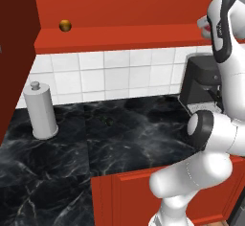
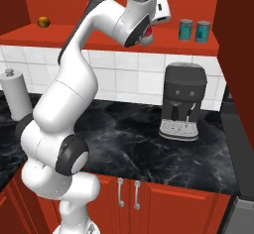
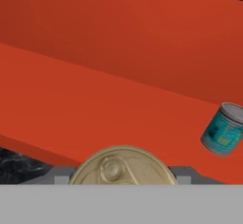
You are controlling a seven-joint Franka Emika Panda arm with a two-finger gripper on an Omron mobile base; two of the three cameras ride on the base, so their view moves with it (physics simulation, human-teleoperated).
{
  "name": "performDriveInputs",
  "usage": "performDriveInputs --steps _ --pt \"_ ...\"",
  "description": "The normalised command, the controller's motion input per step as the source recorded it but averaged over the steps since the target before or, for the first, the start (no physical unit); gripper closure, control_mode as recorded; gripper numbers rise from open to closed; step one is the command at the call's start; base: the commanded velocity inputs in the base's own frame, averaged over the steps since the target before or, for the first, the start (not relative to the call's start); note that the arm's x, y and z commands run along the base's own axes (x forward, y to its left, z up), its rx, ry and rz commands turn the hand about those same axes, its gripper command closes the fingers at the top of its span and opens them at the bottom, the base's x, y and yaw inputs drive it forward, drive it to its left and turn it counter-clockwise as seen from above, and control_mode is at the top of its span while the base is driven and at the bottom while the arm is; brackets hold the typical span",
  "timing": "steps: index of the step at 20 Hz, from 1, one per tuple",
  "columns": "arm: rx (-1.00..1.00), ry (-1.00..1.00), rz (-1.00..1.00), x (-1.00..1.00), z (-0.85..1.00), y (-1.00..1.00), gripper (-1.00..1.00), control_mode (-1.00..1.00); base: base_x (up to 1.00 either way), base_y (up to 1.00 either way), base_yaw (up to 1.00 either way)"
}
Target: Pick the cans from the counter and place them in their designated side in the cabinet.
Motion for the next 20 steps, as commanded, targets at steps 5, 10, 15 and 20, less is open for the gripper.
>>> performDriveInputs --steps 5,10,15,20 --pt "0.0 0.0 0.0 0.11 0.0 -0.07 1.0 -1.0 0.0 0.0 0.0" --pt "0.0 0.01 0.0 0.13 0.0 -0.06 1.0 -1.0 0.0 0.0 0.0" --pt "0.0 0.07 0.0 0.21 0.0 -0.02 1.0 -1.0 0.0 0.0 0.0" --pt "0.0 0.06 0.0 0.18 0.0 -0.02 1.0 -1.0 0.0 0.0 0.0"
